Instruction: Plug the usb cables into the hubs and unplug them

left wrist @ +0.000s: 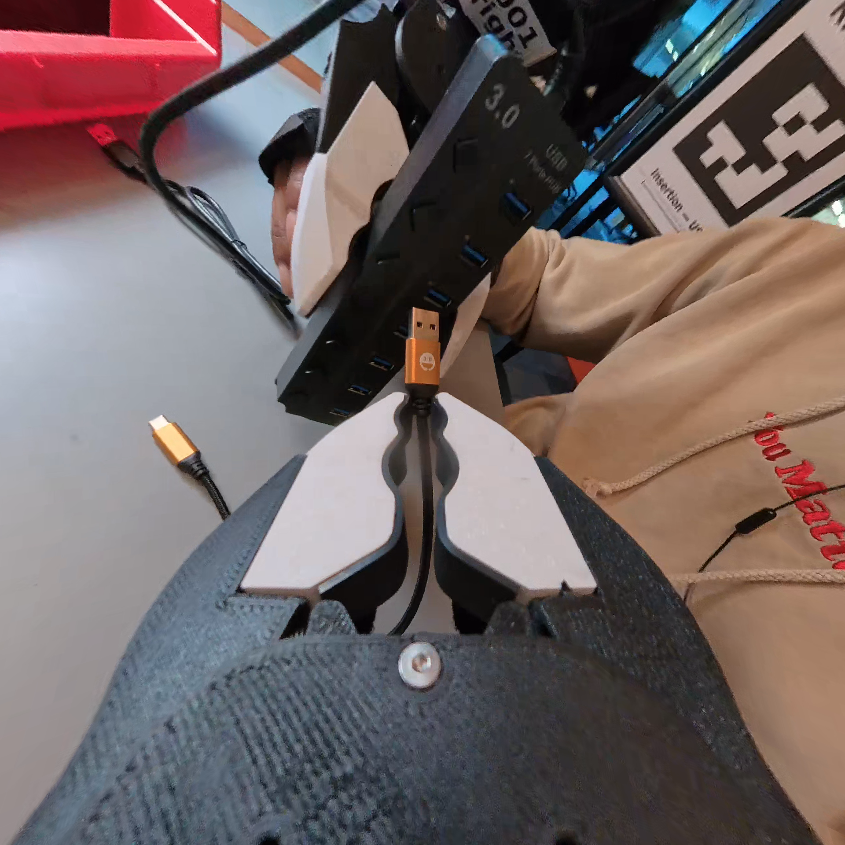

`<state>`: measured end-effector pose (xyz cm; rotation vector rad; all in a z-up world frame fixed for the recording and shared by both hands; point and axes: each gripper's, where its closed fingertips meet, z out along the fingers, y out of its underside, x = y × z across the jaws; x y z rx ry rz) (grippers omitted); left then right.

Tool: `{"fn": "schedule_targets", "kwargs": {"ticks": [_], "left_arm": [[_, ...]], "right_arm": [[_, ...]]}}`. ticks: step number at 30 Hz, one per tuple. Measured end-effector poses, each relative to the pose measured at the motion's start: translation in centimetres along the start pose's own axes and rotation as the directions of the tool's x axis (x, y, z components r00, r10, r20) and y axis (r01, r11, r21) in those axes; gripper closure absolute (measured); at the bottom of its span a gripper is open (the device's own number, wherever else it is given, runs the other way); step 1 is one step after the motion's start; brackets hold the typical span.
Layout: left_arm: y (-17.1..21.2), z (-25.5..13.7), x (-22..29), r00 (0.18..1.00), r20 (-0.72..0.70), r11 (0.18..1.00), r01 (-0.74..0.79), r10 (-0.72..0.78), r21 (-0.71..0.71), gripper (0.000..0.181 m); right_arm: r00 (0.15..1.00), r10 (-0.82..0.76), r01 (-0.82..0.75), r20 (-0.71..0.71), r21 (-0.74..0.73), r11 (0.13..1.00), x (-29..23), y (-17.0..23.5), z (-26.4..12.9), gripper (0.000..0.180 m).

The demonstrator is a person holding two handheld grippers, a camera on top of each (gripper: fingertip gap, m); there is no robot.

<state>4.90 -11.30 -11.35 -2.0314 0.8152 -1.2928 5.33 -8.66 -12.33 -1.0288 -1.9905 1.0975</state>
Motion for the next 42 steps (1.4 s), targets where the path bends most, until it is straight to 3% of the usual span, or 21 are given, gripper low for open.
{"fn": "schedule_targets", "kwargs": {"ticks": [9, 14, 29, 42], "left_arm": [[0.5, 0.5, 0.2, 0.996, 0.083, 0.946, -0.011, 0.040, -0.323, 0.173], [0.3, 0.6, 0.4, 0.994, 0.092, 0.925, -0.018, 0.057, -0.379, 0.173], [-1.1, 0.1, 1.1, 0.987, 0.131, 0.897, -0.027, 0.094, -0.441, 0.173], [-3.6, 0.1, 1.6, 0.992, 0.091, 0.969, -0.066, 0.090, -0.237, 0.173]], "right_arm": [[1.000, -0.027, 0.026, -0.010, -0.045, 0.999, -0.2, 0.4, 0.6, 0.117], [0.999, -0.042, 0.041, -0.014, -0.066, 0.997, -0.4, 0.5, 0.5, 0.117], [0.999, -0.050, 0.048, -0.014, -0.098, 0.994, -0.8, 0.3, 0.6, 0.117], [0.997, 0.020, -0.020, -0.075, 0.002, 1.000, 0.6, -1.0, 0.0, 0.117]]}}
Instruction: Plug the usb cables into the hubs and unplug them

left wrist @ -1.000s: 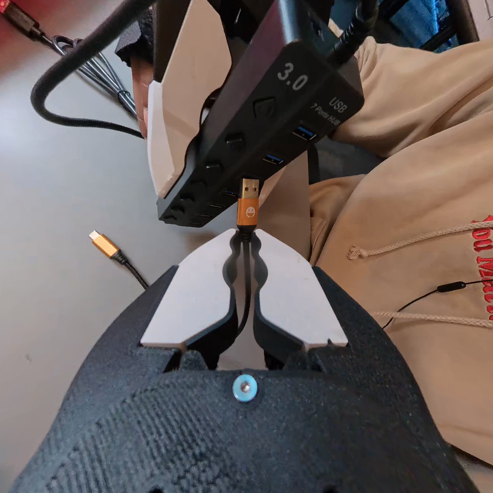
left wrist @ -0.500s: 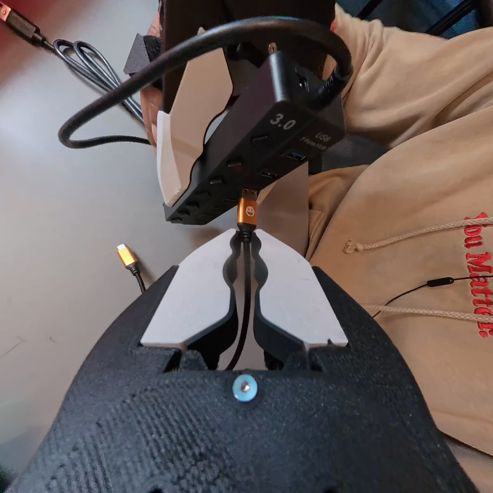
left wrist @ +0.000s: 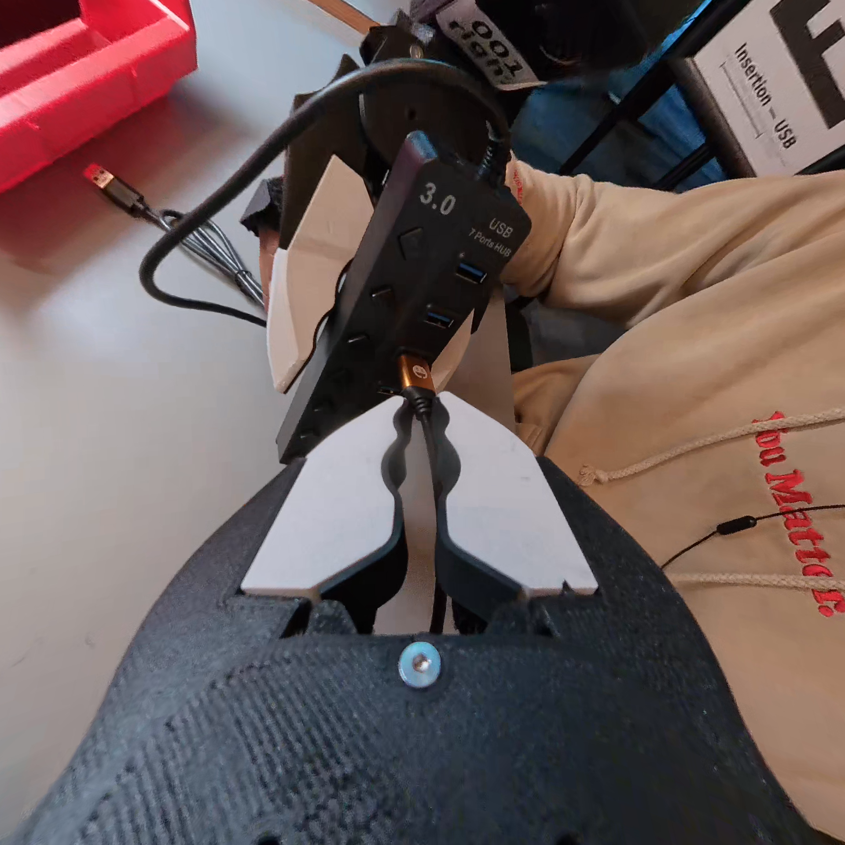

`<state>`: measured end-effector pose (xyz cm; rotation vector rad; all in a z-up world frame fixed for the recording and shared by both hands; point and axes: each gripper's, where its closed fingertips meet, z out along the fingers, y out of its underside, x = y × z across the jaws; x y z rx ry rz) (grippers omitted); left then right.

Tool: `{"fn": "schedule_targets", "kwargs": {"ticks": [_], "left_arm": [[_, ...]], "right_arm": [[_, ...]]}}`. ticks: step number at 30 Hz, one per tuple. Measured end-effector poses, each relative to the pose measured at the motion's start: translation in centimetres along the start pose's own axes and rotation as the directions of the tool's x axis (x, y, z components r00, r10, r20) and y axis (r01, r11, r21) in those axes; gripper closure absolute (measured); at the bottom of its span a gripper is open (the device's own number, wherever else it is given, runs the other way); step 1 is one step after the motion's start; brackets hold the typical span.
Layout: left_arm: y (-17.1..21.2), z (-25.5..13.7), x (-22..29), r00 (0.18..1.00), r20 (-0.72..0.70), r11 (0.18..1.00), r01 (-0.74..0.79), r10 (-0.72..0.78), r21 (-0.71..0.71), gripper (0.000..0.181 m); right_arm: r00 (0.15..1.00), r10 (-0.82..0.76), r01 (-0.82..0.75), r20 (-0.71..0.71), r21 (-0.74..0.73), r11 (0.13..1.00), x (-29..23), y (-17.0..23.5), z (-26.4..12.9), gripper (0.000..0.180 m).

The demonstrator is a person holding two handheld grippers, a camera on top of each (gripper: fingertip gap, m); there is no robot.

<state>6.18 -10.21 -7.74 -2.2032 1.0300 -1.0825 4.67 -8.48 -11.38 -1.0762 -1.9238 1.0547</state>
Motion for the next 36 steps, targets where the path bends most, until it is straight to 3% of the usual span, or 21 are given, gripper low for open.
{"fn": "schedule_targets", "kwargs": {"ticks": [3, 7, 12, 19, 23, 26, 29, 32, 36], "left_arm": [[0.3, -0.1, 0.0, 1.000, -0.008, 0.999, -0.013, 0.013, 0.032, 0.173], [-0.2, -1.3, 0.0, 0.999, -0.049, 0.981, 0.003, 0.006, 0.193, 0.173], [-0.3, -1.9, -0.6, 0.994, -0.113, 0.929, 0.051, -0.010, 0.366, 0.173], [0.0, -2.1, -0.9, 0.988, -0.152, 0.911, 0.040, 0.025, 0.410, 0.169], [-0.8, -6.2, -3.1, 0.993, 0.107, 0.879, -0.101, 0.057, 0.467, 0.144], [-0.4, -11.0, -6.1, 0.940, 0.341, 0.864, -0.178, 0.007, 0.472, 0.135], [1.5, -17.1, -9.9, 0.825, 0.559, 0.878, -0.209, -0.078, 0.431, 0.134], [5.4, -22.7, -14.4, 0.671, 0.727, 0.942, -0.130, -0.146, 0.309, 0.136], [11.0, -26.2, -19.4, 0.530, 0.845, 0.997, 0.026, -0.070, 0.066, 0.139]], "right_arm": [[1.000, 0.011, -0.011, 0.016, 0.026, 1.000, -0.2, -0.1, 0.3, 0.117], [0.997, 0.072, -0.075, 0.025, 0.163, 0.984, 0.1, -2.2, -0.1, 0.116], [0.993, 0.111, -0.115, 0.028, 0.210, 0.971, 0.3, -2.4, 0.1, 0.116], [0.989, 0.134, -0.144, 0.058, 0.262, 0.954, 0.3, -3.0, -0.3, 0.117], [0.991, 0.131, -0.133, 0.028, 0.253, 0.958, 1.1, -2.5, -1.3, 0.117], [0.991, 0.131, -0.126, -0.001, 0.254, 0.959, 1.8, -2.2, -2.0, 0.117], [0.990, 0.136, -0.124, -0.030, 0.256, 0.959, 2.4, -2.1, -2.6, 0.117], [0.989, 0.144, -0.131, -0.029, 0.267, 0.955, 2.5, -2.1, -3.0, 0.117], [0.990, 0.142, -0.132, -0.020, 0.262, 0.956, 2.4, -2.0, -2.9, 0.117]]}}
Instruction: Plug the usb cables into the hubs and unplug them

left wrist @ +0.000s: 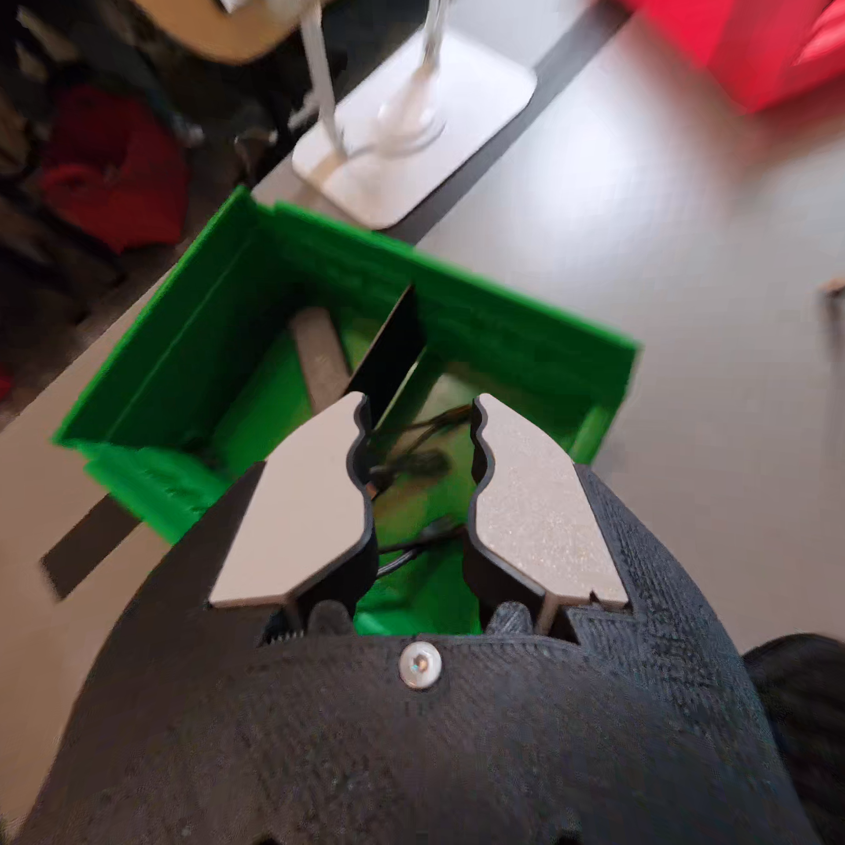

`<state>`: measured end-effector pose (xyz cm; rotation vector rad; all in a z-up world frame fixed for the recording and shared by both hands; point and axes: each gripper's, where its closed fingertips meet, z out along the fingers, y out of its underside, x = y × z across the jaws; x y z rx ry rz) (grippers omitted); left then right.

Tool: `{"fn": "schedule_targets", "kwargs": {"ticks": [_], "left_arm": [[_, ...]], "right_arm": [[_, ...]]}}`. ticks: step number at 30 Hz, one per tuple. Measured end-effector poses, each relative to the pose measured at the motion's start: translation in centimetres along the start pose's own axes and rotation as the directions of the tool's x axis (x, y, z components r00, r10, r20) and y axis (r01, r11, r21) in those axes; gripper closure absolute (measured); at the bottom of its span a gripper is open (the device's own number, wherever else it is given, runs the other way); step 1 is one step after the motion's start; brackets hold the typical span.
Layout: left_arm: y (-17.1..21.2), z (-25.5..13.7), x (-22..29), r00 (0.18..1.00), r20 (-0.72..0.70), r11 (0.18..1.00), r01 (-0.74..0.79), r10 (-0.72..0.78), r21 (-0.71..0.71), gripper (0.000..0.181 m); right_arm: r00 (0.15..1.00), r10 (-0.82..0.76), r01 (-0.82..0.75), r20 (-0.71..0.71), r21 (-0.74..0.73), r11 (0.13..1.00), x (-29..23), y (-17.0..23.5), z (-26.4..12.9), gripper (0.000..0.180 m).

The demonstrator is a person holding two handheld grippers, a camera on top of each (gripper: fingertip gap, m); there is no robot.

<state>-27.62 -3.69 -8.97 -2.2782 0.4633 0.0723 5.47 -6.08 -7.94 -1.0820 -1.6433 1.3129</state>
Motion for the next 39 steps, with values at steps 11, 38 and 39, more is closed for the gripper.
{"fn": "schedule_targets", "kwargs": {"ticks": [11, 38, 39], "left_arm": [[6.8, 9.4, 0.6, 0.751, -0.152, 0.597, -0.616, 0.643, -0.514, 0.140], [-9.8, -7.9, -2.2, 0.899, 0.282, 0.942, -0.323, 0.334, -0.087, 0.173], [-10.5, -8.6, -1.2, 0.918, 0.261, 0.953, -0.298, 0.300, -0.047, 0.173]], "right_arm": [[1.000, 0.006, -0.006, 0.022, -0.006, 1.000, -0.4, 0.3, 0.1, 0.117], [0.998, 0.044, -0.048, 0.053, 0.073, 0.996, -0.4, -0.7, -0.4, 0.117], [0.997, 0.048, -0.052, 0.057, 0.080, 0.995, -0.4, -0.8, -0.5, 0.117]]}}
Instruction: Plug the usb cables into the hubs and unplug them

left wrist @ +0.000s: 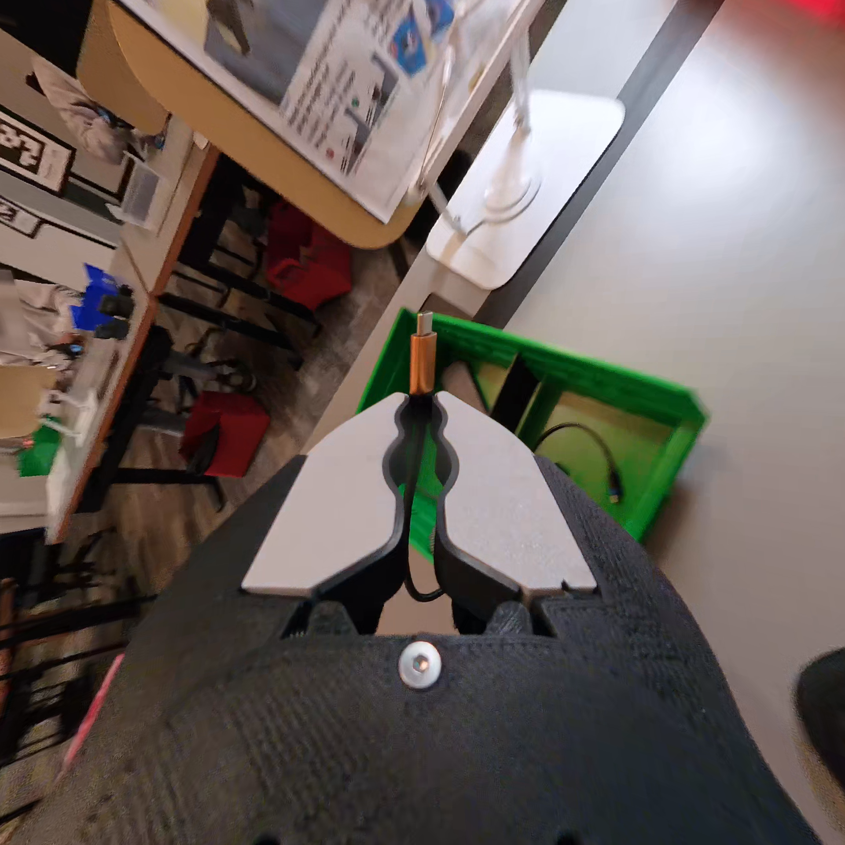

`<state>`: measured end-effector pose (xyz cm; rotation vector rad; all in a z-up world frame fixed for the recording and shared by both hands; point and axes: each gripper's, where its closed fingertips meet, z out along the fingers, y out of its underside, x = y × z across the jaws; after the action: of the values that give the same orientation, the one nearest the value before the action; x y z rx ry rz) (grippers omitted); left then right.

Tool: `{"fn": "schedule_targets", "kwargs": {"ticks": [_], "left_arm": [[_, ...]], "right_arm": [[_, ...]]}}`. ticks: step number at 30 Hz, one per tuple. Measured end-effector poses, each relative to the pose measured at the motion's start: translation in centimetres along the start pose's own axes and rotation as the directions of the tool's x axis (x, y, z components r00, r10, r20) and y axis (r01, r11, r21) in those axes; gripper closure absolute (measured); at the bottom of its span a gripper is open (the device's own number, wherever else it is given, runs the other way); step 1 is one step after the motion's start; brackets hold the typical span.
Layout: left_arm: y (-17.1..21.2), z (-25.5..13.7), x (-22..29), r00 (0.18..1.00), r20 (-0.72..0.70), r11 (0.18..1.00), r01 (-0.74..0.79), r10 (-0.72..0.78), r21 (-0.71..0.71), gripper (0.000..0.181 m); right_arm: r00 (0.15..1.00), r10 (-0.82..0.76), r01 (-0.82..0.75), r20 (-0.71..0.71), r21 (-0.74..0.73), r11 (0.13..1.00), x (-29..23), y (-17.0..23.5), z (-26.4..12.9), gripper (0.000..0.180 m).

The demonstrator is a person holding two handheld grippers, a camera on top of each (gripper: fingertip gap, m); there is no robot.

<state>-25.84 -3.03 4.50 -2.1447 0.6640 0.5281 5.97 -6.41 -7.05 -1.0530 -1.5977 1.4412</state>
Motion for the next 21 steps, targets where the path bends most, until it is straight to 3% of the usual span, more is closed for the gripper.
{"fn": "schedule_targets", "kwargs": {"ticks": [4, 8, 14, 17, 21], "left_arm": [[-3.6, -2.6, 5.5, 0.943, -0.284, 0.973, 0.209, -0.174, 0.098, 0.173], [-3.9, -2.4, 13.8, 0.749, -0.601, 0.927, 0.373, -0.279, 0.035, 0.173], [1.8, 3.8, 22.8, 0.544, -0.706, 0.851, 0.499, -0.453, -0.162, 0.173], [4.1, 6.2, 25.3, 0.550, -0.684, 0.842, 0.508, -0.478, -0.180, 0.173], [5.2, 7.3, 25.7, 0.648, -0.645, 0.876, 0.477, -0.406, -0.071, 0.167]], "right_arm": [[1.000, 0.008, -0.009, 0.019, 0.023, 1.000, -0.2, -0.4, -0.4, 0.117], [0.992, 0.020, -0.029, 0.126, 0.064, 0.998, -1.5, -1.3, -1.5, 0.117], [0.976, 0.050, -0.085, 0.212, 0.158, 0.984, -2.1, -2.8, -4.1, 0.117], [0.971, 0.079, -0.123, 0.224, 0.194, 0.973, -1.6, -3.0, -4.7, 0.117], [0.970, 0.101, -0.147, 0.222, 0.202, 0.968, -1.2, -2.7, -4.6, 0.117]]}}
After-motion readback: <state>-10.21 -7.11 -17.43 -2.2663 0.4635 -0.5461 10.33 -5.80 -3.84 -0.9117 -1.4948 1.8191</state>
